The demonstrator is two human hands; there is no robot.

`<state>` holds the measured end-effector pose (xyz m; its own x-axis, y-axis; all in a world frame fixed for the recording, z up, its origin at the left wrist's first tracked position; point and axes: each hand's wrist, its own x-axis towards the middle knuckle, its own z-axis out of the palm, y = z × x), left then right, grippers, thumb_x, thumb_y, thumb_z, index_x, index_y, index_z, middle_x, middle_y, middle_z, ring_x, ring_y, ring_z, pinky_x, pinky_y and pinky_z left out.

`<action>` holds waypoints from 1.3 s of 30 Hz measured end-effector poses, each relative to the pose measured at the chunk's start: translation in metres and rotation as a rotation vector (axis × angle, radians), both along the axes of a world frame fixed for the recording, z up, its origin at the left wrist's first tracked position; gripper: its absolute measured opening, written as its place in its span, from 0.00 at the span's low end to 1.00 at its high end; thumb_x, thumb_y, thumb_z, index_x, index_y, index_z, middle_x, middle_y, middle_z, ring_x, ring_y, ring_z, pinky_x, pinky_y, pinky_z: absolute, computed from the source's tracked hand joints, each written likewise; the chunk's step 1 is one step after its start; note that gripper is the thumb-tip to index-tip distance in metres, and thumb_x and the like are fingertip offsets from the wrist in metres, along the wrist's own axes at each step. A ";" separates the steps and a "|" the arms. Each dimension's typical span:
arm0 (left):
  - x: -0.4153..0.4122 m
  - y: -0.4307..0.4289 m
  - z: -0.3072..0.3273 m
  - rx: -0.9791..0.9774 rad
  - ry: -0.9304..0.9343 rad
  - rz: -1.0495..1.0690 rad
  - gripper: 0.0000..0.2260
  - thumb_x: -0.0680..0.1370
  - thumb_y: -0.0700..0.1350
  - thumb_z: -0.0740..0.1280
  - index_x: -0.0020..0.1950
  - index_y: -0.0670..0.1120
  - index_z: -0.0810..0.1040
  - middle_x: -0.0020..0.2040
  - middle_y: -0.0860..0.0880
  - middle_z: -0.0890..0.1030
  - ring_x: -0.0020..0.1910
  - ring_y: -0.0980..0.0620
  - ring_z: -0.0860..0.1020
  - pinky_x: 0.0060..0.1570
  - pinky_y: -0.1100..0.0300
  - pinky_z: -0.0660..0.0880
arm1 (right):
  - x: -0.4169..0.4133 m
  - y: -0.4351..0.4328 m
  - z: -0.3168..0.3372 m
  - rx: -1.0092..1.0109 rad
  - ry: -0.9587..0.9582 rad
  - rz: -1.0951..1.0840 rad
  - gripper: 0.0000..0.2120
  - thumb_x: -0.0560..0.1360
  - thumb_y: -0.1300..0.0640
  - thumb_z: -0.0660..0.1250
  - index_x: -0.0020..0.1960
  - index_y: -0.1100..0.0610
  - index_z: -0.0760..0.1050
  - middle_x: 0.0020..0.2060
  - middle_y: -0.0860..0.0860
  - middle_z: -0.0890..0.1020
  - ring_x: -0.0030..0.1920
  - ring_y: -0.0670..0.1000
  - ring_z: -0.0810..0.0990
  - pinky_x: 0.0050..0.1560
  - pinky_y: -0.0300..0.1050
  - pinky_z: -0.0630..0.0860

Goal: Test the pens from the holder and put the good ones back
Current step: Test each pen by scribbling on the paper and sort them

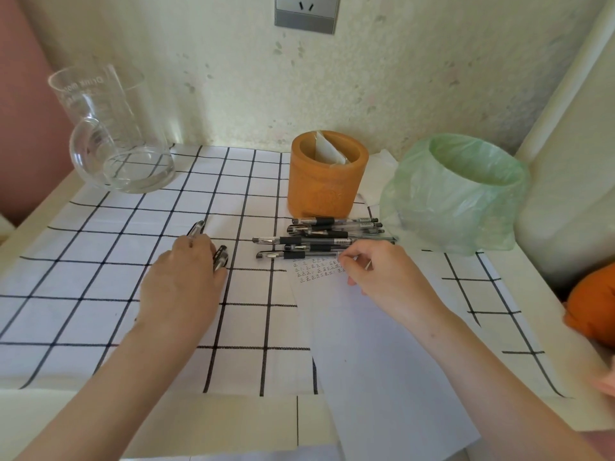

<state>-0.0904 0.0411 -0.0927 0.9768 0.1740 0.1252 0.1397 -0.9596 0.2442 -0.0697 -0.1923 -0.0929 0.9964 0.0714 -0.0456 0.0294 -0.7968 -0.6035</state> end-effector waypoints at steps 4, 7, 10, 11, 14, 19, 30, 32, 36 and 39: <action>0.002 0.001 0.003 0.011 -0.042 0.012 0.10 0.78 0.48 0.61 0.54 0.44 0.76 0.49 0.46 0.79 0.44 0.43 0.78 0.38 0.56 0.68 | 0.000 0.001 0.002 -0.001 0.005 0.000 0.08 0.78 0.53 0.62 0.49 0.51 0.80 0.37 0.48 0.81 0.36 0.51 0.79 0.40 0.45 0.75; 0.004 0.003 0.007 -0.023 -0.058 0.029 0.09 0.77 0.46 0.62 0.52 0.45 0.78 0.44 0.46 0.82 0.42 0.43 0.77 0.37 0.56 0.69 | 0.000 0.000 0.003 0.002 -0.005 -0.008 0.08 0.78 0.53 0.62 0.49 0.51 0.80 0.38 0.48 0.81 0.37 0.52 0.80 0.44 0.50 0.78; 0.004 0.003 0.014 -0.199 -0.157 0.024 0.08 0.76 0.44 0.64 0.54 0.46 0.77 0.42 0.50 0.81 0.41 0.45 0.78 0.39 0.55 0.72 | 0.000 0.001 0.005 0.013 -0.029 -0.003 0.08 0.78 0.55 0.62 0.49 0.51 0.80 0.37 0.48 0.81 0.36 0.50 0.79 0.45 0.51 0.79; 0.004 0.001 0.018 -0.303 -0.178 0.011 0.09 0.76 0.44 0.65 0.56 0.47 0.75 0.41 0.51 0.81 0.40 0.46 0.78 0.39 0.55 0.73 | 0.000 0.001 0.005 0.028 -0.040 0.007 0.08 0.78 0.55 0.62 0.50 0.51 0.80 0.36 0.47 0.81 0.35 0.48 0.78 0.45 0.51 0.79; 0.004 -0.005 0.031 -0.733 -0.124 -0.037 0.17 0.76 0.42 0.65 0.63 0.52 0.68 0.43 0.49 0.80 0.34 0.49 0.81 0.37 0.55 0.77 | -0.001 0.004 0.006 0.107 -0.047 0.085 0.09 0.78 0.56 0.62 0.56 0.48 0.77 0.35 0.45 0.81 0.32 0.43 0.77 0.44 0.50 0.79; 0.003 -0.021 0.041 -1.432 0.000 -0.007 0.08 0.78 0.36 0.62 0.54 0.41 0.78 0.45 0.40 0.81 0.43 0.48 0.84 0.37 0.62 0.80 | -0.010 0.013 0.017 0.289 0.044 0.382 0.29 0.71 0.58 0.73 0.68 0.41 0.68 0.43 0.45 0.80 0.40 0.45 0.79 0.42 0.38 0.76; -0.005 -0.041 0.033 -1.106 0.211 -0.308 0.06 0.74 0.48 0.68 0.49 0.49 0.79 0.43 0.53 0.84 0.44 0.57 0.82 0.43 0.65 0.79 | -0.007 0.013 0.033 0.921 0.097 0.073 0.06 0.75 0.59 0.67 0.45 0.61 0.79 0.30 0.52 0.82 0.28 0.48 0.77 0.26 0.37 0.69; -0.008 -0.043 0.030 -0.967 0.210 -0.419 0.10 0.70 0.53 0.69 0.49 0.54 0.78 0.45 0.57 0.83 0.44 0.61 0.80 0.44 0.67 0.76 | -0.008 0.013 0.034 0.910 0.108 0.067 0.05 0.75 0.59 0.67 0.42 0.60 0.77 0.28 0.52 0.80 0.26 0.48 0.76 0.25 0.37 0.68; -0.012 -0.051 0.027 -0.918 0.194 -0.497 0.04 0.77 0.47 0.63 0.50 0.52 0.76 0.39 0.57 0.80 0.34 0.61 0.76 0.35 0.69 0.72 | -0.011 0.016 0.035 0.838 0.105 0.105 0.07 0.75 0.58 0.67 0.41 0.60 0.76 0.26 0.51 0.79 0.25 0.48 0.75 0.24 0.38 0.67; -0.017 -0.056 0.022 -0.865 0.183 -0.524 0.07 0.80 0.47 0.56 0.51 0.53 0.74 0.37 0.60 0.76 0.35 0.61 0.72 0.39 0.63 0.71 | -0.011 0.018 0.035 0.802 0.101 0.105 0.08 0.75 0.56 0.68 0.40 0.61 0.76 0.25 0.50 0.78 0.26 0.48 0.73 0.25 0.38 0.66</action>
<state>-0.1070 -0.0145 -0.0705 0.9475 -0.3199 0.0007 -0.1412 -0.4162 0.8982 -0.0803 -0.1743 -0.0583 0.9765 0.2135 -0.0300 -0.0048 -0.1173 -0.9931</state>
